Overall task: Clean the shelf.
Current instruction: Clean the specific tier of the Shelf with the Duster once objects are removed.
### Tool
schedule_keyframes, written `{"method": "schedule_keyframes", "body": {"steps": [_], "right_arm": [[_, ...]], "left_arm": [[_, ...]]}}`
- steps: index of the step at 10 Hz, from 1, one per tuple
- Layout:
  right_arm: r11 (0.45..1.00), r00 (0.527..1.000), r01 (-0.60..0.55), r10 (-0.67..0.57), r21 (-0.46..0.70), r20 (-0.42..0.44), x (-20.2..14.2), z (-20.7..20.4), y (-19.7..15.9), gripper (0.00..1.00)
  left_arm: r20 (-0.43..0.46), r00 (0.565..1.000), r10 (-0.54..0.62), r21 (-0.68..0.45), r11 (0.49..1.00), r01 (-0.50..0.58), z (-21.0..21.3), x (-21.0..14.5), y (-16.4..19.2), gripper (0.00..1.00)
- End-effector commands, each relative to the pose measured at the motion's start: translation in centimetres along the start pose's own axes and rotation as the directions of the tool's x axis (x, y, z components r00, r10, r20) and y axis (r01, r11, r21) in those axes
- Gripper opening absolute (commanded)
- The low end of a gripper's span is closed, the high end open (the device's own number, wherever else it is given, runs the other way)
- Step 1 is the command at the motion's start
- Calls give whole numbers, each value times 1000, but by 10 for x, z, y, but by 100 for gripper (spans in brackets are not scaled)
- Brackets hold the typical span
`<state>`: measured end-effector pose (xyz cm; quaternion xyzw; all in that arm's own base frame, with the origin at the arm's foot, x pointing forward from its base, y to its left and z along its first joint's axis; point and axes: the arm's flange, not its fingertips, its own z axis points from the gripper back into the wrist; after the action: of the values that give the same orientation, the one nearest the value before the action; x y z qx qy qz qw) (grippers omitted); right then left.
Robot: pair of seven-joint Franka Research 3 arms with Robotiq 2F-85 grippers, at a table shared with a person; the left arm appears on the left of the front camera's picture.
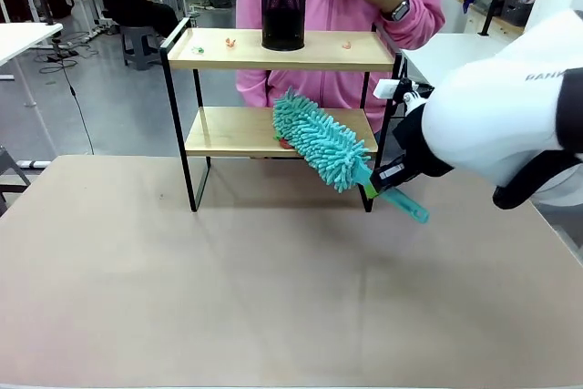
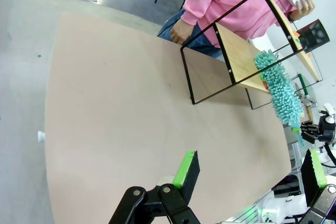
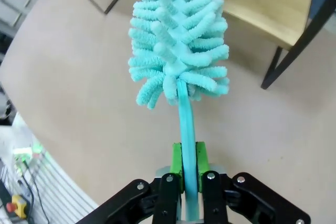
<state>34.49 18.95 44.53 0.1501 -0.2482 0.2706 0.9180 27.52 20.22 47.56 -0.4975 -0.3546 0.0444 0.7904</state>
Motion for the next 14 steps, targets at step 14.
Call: {"method": "schedule_keyframes", "body": {"steps": [14], "right_arm": [[708,964,-114,248,697,-95,-96,160,-85,13]], "left_arm": [[13,1000,-20,-13,1000,20,-1,1,-1,100]]}}
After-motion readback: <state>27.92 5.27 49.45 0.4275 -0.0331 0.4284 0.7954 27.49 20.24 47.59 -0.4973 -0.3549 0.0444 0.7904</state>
